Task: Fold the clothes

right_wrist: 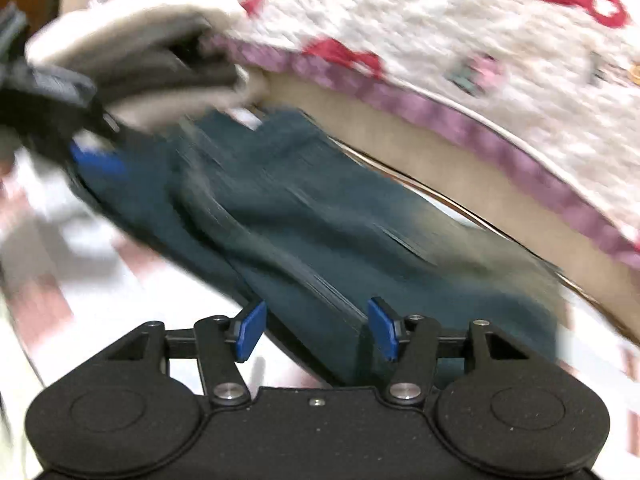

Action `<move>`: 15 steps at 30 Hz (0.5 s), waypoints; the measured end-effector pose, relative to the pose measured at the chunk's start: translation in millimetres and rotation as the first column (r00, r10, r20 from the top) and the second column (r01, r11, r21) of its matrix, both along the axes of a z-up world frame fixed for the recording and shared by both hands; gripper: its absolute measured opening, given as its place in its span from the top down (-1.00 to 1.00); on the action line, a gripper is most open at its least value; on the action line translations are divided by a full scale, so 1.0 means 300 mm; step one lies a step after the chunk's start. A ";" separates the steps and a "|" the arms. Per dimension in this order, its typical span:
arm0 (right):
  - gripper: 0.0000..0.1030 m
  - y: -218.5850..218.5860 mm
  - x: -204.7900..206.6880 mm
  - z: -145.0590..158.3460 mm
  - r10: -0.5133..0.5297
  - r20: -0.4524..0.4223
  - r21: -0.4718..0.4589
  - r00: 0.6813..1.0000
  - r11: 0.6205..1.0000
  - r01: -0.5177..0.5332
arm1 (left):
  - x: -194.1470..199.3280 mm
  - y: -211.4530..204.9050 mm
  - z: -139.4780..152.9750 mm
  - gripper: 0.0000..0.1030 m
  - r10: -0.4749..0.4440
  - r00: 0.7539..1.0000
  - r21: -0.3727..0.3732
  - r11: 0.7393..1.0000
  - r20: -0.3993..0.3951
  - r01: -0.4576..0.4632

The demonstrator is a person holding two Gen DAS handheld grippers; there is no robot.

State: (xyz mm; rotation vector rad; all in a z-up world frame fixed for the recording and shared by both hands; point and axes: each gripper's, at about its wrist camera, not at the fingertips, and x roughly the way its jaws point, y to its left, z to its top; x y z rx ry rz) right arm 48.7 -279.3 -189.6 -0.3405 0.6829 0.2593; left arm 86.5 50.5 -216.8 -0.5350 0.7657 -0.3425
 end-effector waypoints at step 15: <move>-0.23 -0.401 -0.033 -0.072 -0.314 -0.039 0.092 0.949 0.944 0.316 | 0.244 -0.106 -0.045 -0.55 0.058 0.988 0.033 0.998 -0.140 -0.054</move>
